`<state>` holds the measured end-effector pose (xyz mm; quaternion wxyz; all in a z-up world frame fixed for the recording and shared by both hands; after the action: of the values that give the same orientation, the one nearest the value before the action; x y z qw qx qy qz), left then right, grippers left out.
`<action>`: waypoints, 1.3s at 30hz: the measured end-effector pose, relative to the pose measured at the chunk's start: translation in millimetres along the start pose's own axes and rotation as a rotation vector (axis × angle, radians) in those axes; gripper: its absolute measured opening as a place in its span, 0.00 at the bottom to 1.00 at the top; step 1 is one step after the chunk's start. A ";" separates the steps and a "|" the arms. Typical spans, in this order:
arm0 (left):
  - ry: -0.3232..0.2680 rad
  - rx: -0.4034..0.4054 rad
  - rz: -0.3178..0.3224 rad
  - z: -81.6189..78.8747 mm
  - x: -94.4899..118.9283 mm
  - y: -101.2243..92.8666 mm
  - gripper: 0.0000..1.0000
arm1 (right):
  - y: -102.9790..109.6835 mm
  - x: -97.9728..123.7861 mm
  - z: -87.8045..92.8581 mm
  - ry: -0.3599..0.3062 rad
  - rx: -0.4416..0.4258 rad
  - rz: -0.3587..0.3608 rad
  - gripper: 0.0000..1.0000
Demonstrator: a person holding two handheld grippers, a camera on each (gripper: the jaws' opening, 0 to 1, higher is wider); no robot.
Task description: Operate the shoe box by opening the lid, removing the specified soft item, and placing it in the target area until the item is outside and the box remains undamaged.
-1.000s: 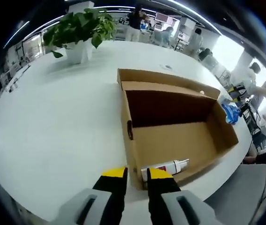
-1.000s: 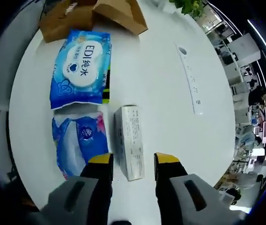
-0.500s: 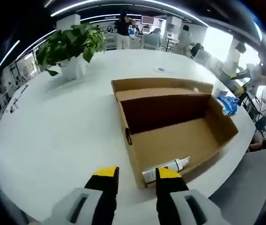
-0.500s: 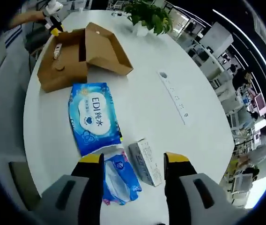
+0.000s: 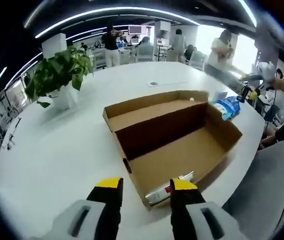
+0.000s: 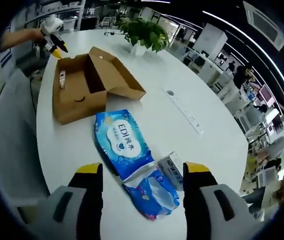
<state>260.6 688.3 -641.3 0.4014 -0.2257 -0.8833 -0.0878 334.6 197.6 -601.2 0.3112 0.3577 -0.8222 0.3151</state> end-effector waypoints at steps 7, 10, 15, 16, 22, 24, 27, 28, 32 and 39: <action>0.026 -0.103 0.050 -4.4 -5.9 -4.1 0.44 | 15.8 15.7 -4.6 -0.068 -0.102 0.056 0.68; 0.042 -0.152 0.070 -4.9 -8.3 -3.5 0.44 | 23.5 23.8 -8.0 -0.103 -0.163 0.089 0.71; 0.088 -0.232 0.119 -3.9 -11.3 -4.8 0.45 | 43.0 31.6 -11.1 -0.131 -0.210 0.100 0.74; 0.095 -0.238 0.123 -3.9 -12.4 -4.2 0.46 | 46.5 32.1 -11.6 -0.134 -0.217 0.099 0.74; 0.132 -0.299 0.179 -8.9 -18.3 -4.3 0.47 | 72.8 34.6 -16.5 -0.164 -0.260 0.091 0.77; 0.145 -0.317 0.196 -11.7 -21.2 -3.7 0.48 | 79.6 36.3 -19.8 -0.184 -0.281 0.094 0.78; 0.161 -0.340 0.211 -14.6 -23.9 -4.0 0.48 | 88.6 38.3 -22.1 -0.196 -0.294 0.094 0.79; 0.172 -0.366 0.228 -17.4 -26.1 -5.0 0.48 | 91.0 38.9 -22.8 -0.198 -0.297 0.094 0.79; 0.214 -0.427 0.269 -22.2 -32.8 -6.6 0.48 | 101.3 41.3 -25.3 -0.203 -0.299 0.094 0.80; 0.317 -0.538 0.363 -22.7 -43.2 -17.2 0.48 | 120.5 42.3 -21.4 -0.172 -0.272 0.081 0.80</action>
<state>292.7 651.3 -658.1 0.4685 -0.4598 -0.7012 -0.2782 222.8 262.6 -592.6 0.2722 0.3045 -0.8946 0.1815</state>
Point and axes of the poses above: the point that each gripper's makers call its tool centre point, and the gripper's own axes: x roughly backward along the fingers, y roughly to its left, z roughly out of its underside, the point moved 4 cm from there along x, roughly backward along the fingers, and after that the axes turned 1 degree about z, right-handed, at the moved point
